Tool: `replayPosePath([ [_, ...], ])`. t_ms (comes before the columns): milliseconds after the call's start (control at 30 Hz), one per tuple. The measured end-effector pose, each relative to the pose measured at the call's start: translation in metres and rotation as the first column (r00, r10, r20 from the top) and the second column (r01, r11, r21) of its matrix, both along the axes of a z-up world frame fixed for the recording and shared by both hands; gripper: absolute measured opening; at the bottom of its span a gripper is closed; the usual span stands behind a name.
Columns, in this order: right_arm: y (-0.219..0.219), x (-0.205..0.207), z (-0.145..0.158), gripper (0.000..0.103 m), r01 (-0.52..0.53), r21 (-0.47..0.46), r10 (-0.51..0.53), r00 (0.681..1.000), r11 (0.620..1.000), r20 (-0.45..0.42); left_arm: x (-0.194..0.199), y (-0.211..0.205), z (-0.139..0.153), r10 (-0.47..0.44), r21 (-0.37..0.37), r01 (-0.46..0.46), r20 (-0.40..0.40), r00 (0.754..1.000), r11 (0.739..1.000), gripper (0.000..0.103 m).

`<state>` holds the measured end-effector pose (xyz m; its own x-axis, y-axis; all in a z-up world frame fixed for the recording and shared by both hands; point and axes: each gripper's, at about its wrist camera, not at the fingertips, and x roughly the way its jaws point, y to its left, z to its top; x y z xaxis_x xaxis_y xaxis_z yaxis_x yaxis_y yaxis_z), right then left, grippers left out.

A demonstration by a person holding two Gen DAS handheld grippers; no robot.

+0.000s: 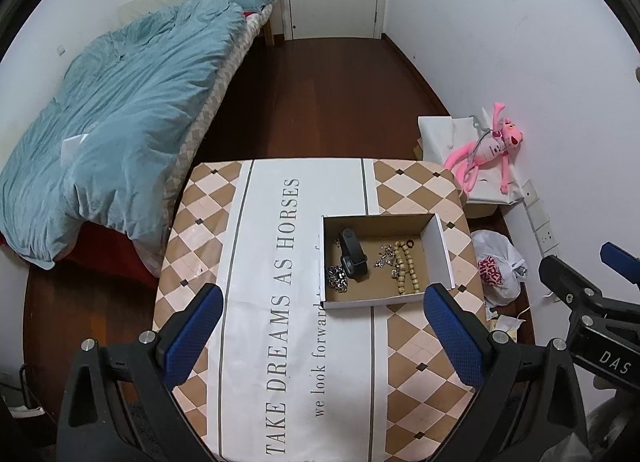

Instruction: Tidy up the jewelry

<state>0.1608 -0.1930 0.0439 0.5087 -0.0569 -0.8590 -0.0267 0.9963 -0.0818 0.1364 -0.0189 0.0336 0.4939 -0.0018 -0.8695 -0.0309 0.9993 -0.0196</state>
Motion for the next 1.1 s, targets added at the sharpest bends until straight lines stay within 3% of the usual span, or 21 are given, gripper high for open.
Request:
replayPosePath([
  [1100, 0.0, -0.0003, -0.0115, 0.103, -0.004, 0.001, 0.004, 0.999, 1.0, -0.044, 0.0004, 0.004, -0.0096, 0.017, 0.007, -0.017, -0.022, 1.0, 1.0, 0.102],
])
